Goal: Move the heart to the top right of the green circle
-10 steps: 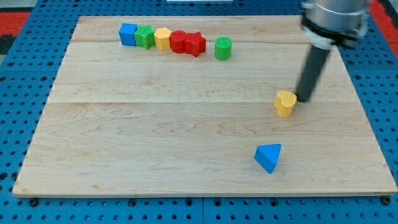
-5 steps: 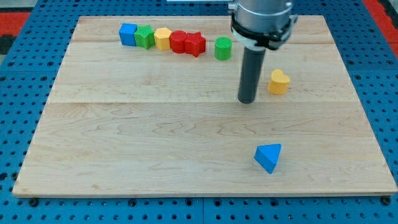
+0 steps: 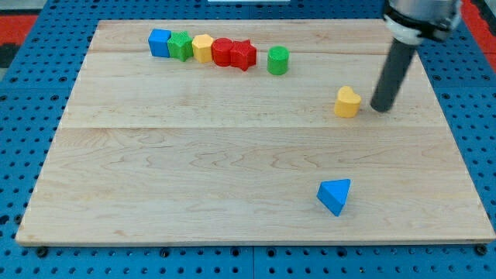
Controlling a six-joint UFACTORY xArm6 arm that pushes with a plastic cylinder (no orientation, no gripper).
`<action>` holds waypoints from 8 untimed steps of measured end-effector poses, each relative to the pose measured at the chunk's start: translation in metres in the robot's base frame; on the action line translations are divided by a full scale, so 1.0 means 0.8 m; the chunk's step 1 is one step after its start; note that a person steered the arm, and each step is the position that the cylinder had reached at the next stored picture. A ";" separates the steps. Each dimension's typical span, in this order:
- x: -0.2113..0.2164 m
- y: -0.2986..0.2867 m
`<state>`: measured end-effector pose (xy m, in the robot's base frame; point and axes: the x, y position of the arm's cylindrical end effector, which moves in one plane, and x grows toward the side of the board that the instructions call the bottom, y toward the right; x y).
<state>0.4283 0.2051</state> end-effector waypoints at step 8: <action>-0.193 0.014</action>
<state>0.2736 0.2160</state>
